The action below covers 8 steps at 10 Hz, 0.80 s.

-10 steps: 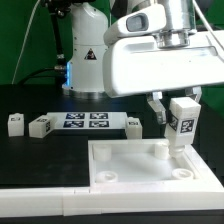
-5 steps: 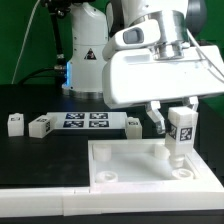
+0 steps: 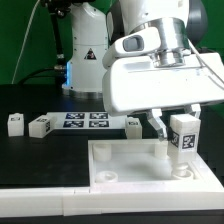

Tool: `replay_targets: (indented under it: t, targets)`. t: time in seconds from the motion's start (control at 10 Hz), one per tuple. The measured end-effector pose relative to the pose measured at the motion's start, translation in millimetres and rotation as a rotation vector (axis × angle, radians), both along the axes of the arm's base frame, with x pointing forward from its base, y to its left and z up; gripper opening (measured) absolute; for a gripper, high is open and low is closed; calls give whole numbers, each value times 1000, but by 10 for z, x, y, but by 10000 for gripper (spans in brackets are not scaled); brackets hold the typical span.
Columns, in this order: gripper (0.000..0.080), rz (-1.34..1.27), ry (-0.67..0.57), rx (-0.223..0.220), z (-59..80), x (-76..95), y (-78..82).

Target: Assemble one leg

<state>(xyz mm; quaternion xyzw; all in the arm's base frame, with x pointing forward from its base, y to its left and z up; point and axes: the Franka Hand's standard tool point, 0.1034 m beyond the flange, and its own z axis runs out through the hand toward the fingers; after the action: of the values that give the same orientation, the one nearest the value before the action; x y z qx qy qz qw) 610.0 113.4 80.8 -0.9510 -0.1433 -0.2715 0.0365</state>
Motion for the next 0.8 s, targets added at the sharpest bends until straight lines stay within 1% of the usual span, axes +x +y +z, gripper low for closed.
replay_targets:
  t: [0.2,0.4,0.8]
  targets:
    - [290,4,2,-1,-15,-7,16]
    - [290,9,16,0,-105,-51,47]
    - [290,16,0,-3,-115,-44,50]
